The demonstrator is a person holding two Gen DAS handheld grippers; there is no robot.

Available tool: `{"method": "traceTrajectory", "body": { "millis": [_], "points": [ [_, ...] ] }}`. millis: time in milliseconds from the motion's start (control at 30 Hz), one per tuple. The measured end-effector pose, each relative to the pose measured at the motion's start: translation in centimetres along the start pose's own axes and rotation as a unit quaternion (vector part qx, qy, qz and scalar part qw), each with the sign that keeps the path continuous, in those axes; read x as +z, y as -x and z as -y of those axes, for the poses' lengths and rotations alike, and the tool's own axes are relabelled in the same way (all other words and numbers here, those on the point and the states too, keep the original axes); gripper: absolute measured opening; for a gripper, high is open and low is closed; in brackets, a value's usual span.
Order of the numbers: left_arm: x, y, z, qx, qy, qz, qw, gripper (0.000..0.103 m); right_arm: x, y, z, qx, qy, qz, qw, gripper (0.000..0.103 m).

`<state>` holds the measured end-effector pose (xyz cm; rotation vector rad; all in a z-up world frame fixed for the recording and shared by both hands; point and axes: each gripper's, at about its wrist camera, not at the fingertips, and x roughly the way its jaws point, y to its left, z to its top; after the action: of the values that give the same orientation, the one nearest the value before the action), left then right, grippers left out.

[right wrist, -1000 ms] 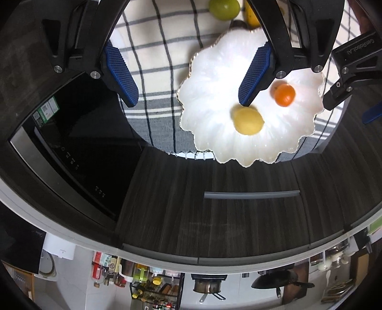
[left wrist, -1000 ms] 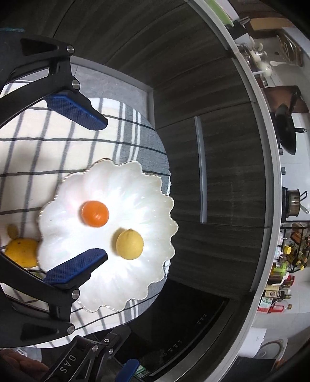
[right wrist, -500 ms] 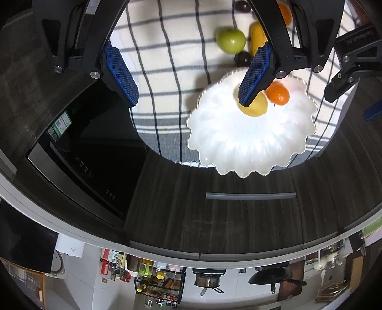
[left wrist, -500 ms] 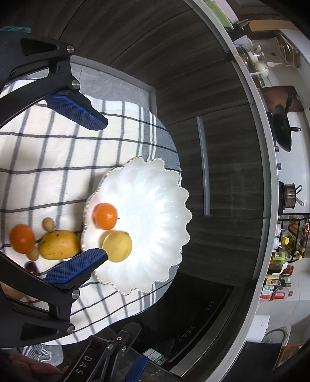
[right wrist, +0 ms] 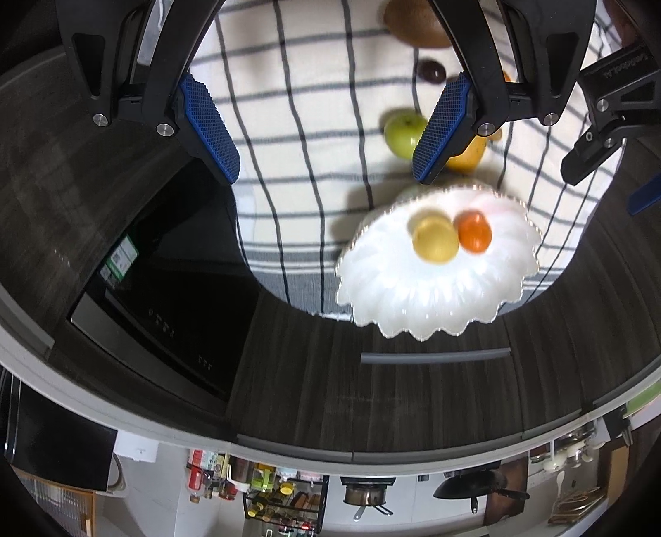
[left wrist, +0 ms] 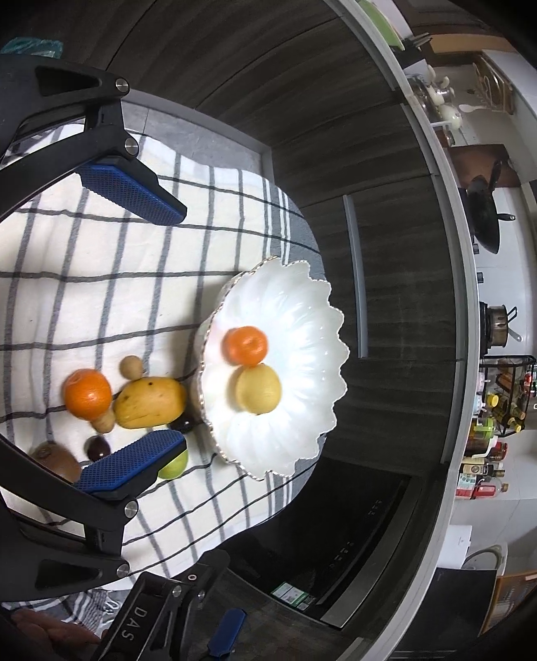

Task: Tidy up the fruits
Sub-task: 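Lift both tools away from the bowl back over the fruits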

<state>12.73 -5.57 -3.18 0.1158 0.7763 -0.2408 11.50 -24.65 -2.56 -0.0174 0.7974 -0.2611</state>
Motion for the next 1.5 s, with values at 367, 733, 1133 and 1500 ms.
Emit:
{"method": "traceTrajectory", "body": {
  "millis": [367, 733, 1133, 1500],
  "points": [
    [-3.2, 3.3, -0.3, 0.026, -0.016, 0.029, 0.9991, 0.101, -4.4, 0.4, -0.2, 0.038, -0.015, -0.040, 0.998, 0.086],
    [-6.1, 2.7, -2.8, 0.041, 0.011, -0.015, 0.9990, 0.101, -7.8, 0.3, -3.6, 0.070, 0.006, -0.080, 0.994, 0.086],
    [-7.7, 2.2, -4.5, 0.059, 0.018, -0.028, 0.9977, 0.101, -9.4, -1.0, -5.8, 0.069, 0.034, -0.099, 0.992, 0.086],
    [-8.3, 1.2, -4.6, 0.053, 0.016, -0.043, 0.9976, 0.101, -10.4, -1.9, -6.3, 0.069, 0.042, -0.107, 0.991, 0.086]
  ]
}}
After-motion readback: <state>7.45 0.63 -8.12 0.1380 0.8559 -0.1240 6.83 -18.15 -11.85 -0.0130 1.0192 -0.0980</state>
